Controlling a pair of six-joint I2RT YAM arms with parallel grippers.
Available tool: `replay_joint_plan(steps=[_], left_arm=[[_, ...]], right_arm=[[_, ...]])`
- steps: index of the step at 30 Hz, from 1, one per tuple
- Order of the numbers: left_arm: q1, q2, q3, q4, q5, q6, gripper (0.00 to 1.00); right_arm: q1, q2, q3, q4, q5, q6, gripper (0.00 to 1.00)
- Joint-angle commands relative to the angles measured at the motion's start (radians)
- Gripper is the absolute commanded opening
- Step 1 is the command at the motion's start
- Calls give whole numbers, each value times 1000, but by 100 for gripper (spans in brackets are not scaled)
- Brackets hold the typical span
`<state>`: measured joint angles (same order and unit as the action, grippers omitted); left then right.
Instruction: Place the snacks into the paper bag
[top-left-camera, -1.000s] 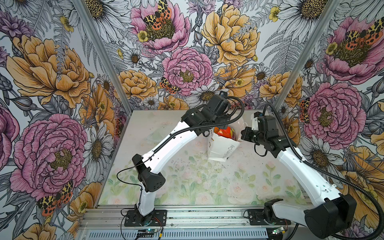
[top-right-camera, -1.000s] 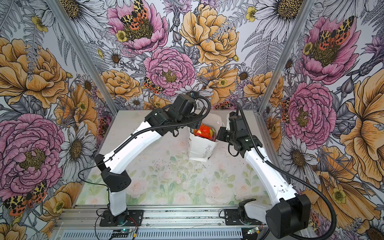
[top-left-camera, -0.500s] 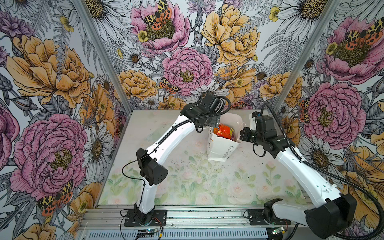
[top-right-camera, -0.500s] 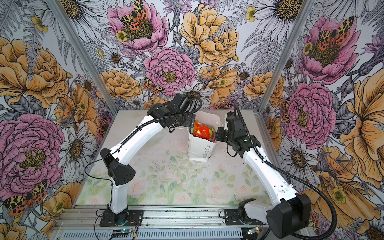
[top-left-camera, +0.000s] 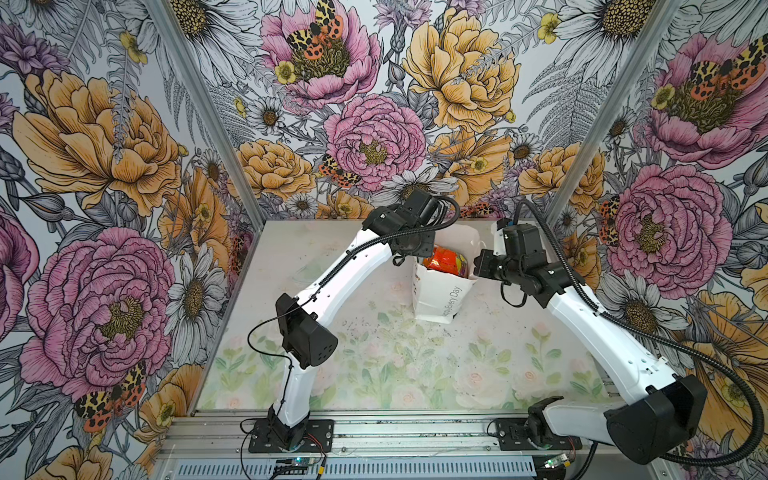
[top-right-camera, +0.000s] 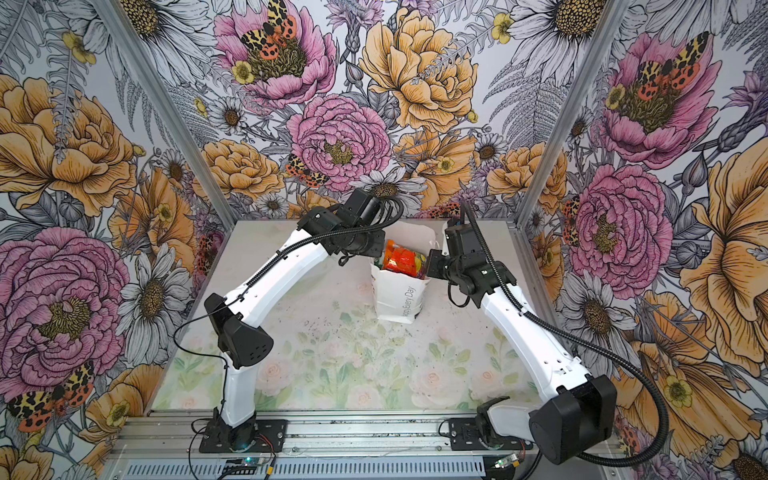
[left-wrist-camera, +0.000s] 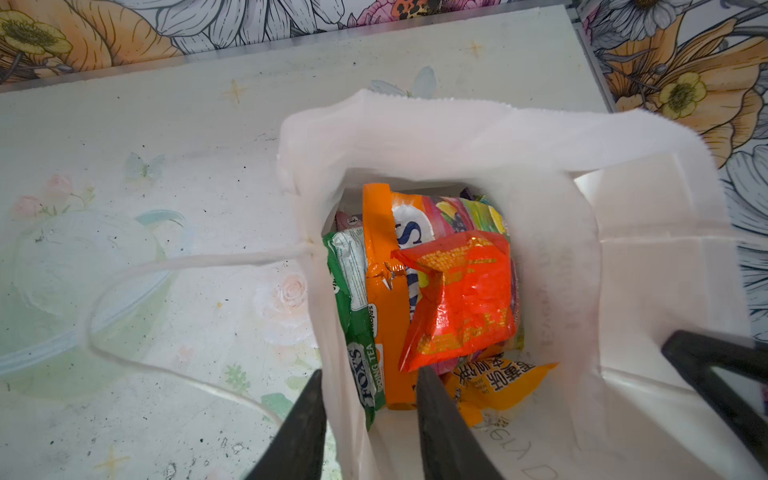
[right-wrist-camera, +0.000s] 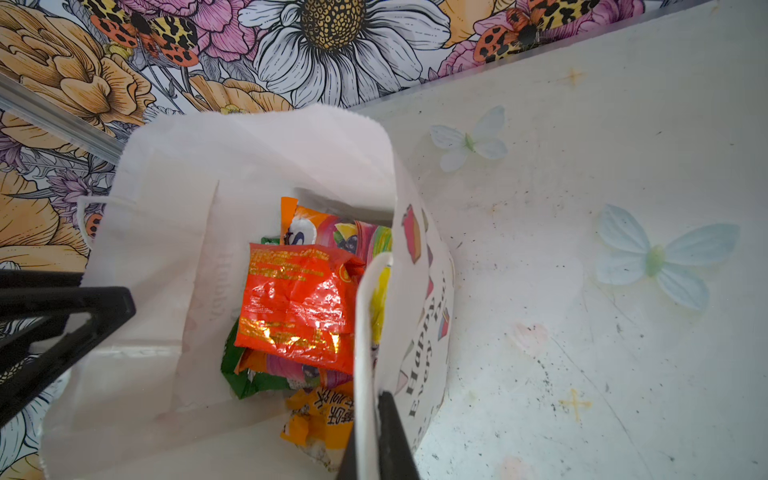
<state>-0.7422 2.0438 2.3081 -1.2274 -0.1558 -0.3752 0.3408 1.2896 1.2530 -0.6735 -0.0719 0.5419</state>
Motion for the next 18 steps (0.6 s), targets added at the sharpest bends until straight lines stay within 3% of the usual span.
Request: replay_joint_plan(steps=[1, 9, 18], left_arm=[[16, 19, 6, -3, 18, -9, 29], [65, 48, 43, -2, 76, -24, 2], [73, -31, 252, 27, -119, -31, 0]], right_arm=[[15, 11, 62, 46, 1, 13, 0], [31, 106, 156, 46, -35, 32, 0], [78, 267, 528, 26, -69, 71, 0]])
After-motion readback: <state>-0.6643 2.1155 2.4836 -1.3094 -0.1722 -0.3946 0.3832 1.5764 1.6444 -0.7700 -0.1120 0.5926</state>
